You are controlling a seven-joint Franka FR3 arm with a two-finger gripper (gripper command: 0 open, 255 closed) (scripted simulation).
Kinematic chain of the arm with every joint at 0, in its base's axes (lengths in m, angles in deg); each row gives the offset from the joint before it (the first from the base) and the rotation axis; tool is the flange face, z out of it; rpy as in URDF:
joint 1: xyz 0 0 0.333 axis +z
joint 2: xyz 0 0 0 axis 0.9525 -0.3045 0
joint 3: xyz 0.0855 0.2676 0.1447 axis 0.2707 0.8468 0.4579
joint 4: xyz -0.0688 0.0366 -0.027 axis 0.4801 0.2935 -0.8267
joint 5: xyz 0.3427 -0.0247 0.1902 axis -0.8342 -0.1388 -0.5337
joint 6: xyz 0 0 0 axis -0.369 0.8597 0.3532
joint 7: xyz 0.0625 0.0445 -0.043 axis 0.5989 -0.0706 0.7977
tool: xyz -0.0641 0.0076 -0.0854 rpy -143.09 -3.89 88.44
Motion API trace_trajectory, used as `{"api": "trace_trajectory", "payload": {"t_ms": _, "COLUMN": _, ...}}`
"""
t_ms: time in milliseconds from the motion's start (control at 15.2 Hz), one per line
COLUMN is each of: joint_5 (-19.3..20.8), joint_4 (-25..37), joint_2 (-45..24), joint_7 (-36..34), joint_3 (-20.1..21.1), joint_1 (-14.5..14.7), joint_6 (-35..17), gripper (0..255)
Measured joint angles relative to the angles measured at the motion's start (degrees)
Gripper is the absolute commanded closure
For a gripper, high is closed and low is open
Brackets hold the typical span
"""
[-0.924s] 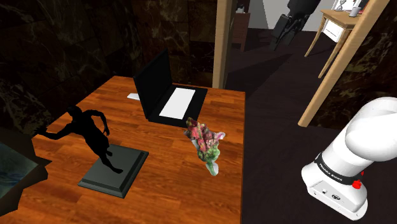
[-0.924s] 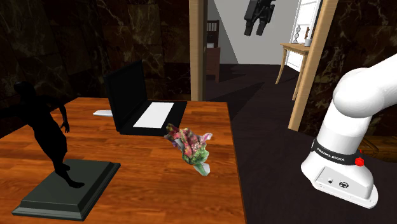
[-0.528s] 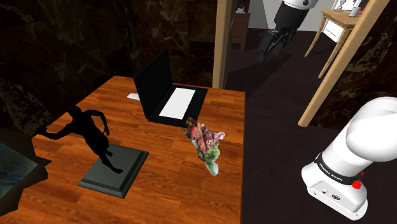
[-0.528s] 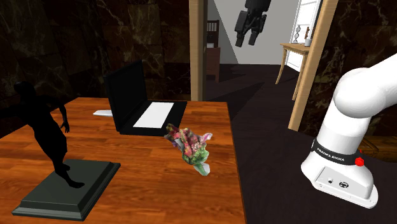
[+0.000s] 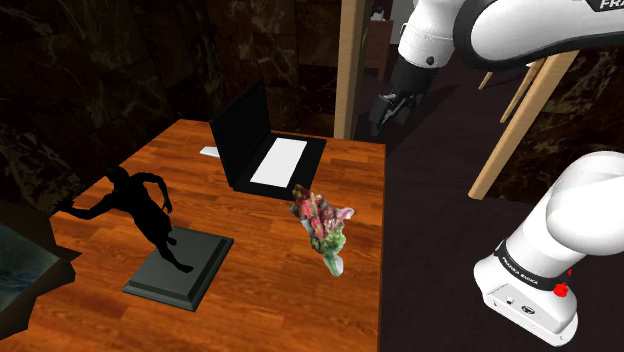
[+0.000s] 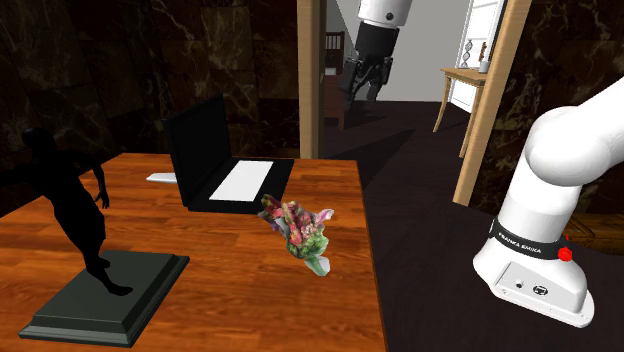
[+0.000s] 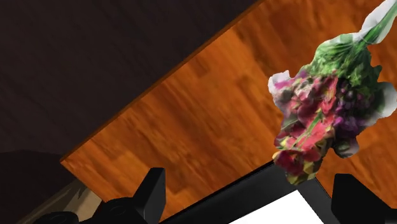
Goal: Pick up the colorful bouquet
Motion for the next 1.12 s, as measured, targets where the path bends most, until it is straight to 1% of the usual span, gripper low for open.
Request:
{"api": "trace_trajectory", "payload": {"t_ms": 330, "joint_5": -0.8, "joint_4": -1.3, "joint_2": -6.2, "joint_7": -6.3, "joint_3": 7.1, "joint_1": 0.3, "joint_6": -7.9, "gripper": 0}}
{"api": "trace_trajectory", "payload": {"t_ms": 660, "joint_5": 0.8, "joint_4": 0.1, "joint_2": -14.3, "joint_7": -13.8, "joint_3": 15.1, "joint_1": -1.2, "joint_6": -14.8, "gripper": 0}}
{"api": "trace_trajectory", "payload": {"t_ms": 792, "joint_5": 2.5, "joint_4": 1.3, "joint_2": -17.9, "joint_7": -17.2, "joint_3": 18.3, "joint_1": -2.5, "joint_6": -17.2, "gripper": 0}}
{"api": "trace_trajectory", "payload": {"t_ms": 924, "joint_5": 5.3, "joint_4": 2.5, "joint_2": -22.3, "joint_7": -21.5, "joint_3": 22.3, "joint_1": -4.3, "joint_6": -20.1, "gripper": 0}}
{"api": "trace_trajectory", "payload": {"t_ms": 990, "joint_5": 6.9, "joint_4": 3.2, "joint_2": -24.4, "joint_7": -24.0, "joint_3": 24.3, "joint_1": -5.2, "joint_6": -21.2, "gripper": 0}}
{"api": "trace_trajectory", "payload": {"t_ms": 1122, "joint_5": 11.7, "joint_4": 4.9, "joint_2": -29.4, "joint_7": -29.4, "joint_3": 28.4, "joint_1": -7.6, "joint_6": -23.3, "gripper": 0}}
